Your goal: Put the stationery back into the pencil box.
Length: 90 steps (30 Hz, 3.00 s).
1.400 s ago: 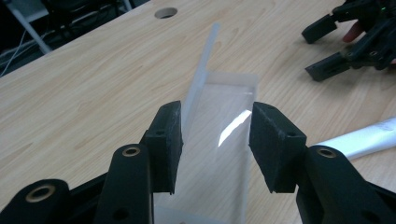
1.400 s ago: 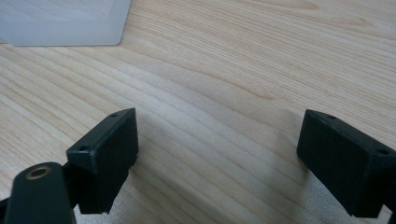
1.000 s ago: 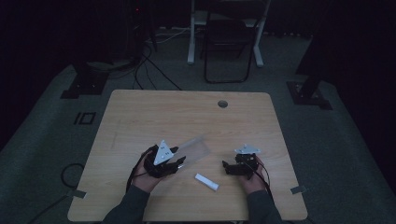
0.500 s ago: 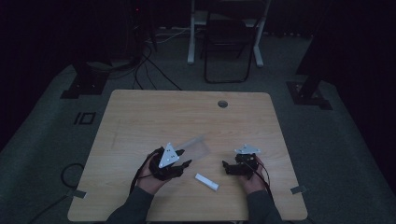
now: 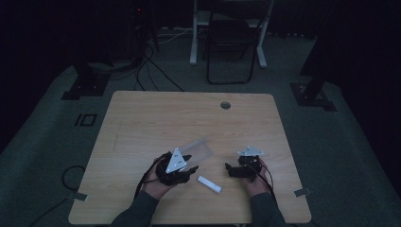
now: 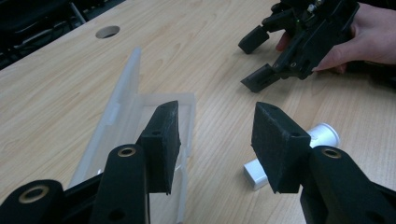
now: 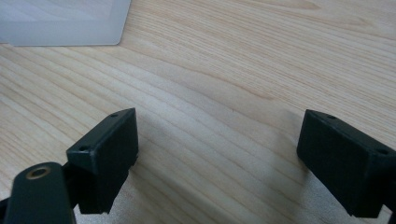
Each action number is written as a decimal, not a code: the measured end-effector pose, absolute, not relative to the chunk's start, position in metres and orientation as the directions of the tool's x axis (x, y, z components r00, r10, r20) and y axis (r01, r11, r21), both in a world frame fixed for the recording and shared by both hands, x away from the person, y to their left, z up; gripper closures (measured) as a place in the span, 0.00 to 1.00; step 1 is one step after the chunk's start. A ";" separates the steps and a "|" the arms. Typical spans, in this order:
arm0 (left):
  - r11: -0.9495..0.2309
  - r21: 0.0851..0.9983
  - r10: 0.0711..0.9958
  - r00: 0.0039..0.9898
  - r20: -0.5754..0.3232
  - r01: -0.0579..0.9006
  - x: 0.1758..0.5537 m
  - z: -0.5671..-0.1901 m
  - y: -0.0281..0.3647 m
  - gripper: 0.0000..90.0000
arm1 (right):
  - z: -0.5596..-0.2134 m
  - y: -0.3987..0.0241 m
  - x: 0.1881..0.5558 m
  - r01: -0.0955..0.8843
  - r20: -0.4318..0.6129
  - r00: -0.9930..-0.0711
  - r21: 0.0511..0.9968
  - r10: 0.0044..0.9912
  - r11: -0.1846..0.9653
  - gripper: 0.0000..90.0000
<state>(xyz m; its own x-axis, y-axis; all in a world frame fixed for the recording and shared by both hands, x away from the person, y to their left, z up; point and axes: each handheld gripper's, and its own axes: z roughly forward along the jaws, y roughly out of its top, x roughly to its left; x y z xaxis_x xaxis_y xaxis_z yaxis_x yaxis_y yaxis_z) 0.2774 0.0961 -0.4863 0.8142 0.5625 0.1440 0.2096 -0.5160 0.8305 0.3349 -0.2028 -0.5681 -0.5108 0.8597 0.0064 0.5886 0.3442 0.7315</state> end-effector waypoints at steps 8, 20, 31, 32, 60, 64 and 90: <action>-0.535 0.823 0.534 0.831 0.154 0.192 0.276 -0.489 0.089 0.57 | -0.568 -0.203 0.335 0.588 0.006 -0.511 0.731 0.860 0.344 0.14; -0.552 0.813 0.507 0.849 0.148 0.188 0.275 -0.496 0.079 0.56 | -0.568 -0.203 0.335 0.587 0.005 -0.512 0.732 0.859 0.345 0.14; -0.563 0.805 0.487 0.862 0.141 0.186 0.275 -0.501 0.074 0.56 | -0.568 -0.203 0.335 0.588 0.006 -0.511 0.732 0.860 0.344 0.14; -0.563 0.805 0.487 0.862 0.141 0.186 0.275 -0.501 0.074 0.56 | -0.568 -0.203 0.335 0.589 0.006 -0.511 0.732 0.860 0.344 0.14; -0.603 0.767 0.464 0.878 0.116 0.218 0.280 -0.522 0.067 0.56 | -0.568 -0.203 0.335 0.588 0.007 -0.511 0.732 0.860 0.344 0.14; -0.608 0.763 0.460 0.881 0.113 0.220 0.281 -0.524 0.066 0.56 | -0.568 -0.203 0.335 0.588 0.007 -0.511 0.732 0.860 0.344 0.14; -0.673 0.713 0.347 0.935 0.068 0.198 0.285 -0.546 0.042 0.51 | -0.568 -0.203 0.335 0.588 0.006 -0.511 0.732 0.860 0.344 0.14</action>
<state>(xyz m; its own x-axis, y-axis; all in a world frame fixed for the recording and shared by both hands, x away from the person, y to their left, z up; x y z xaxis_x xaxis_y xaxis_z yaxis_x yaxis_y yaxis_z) 0.2851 0.0424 -0.5459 0.9353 0.3473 0.0677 0.1983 -0.6730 0.7126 0.3349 -0.2028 -0.5681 -0.5106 0.8598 0.0065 0.5884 0.3439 0.7317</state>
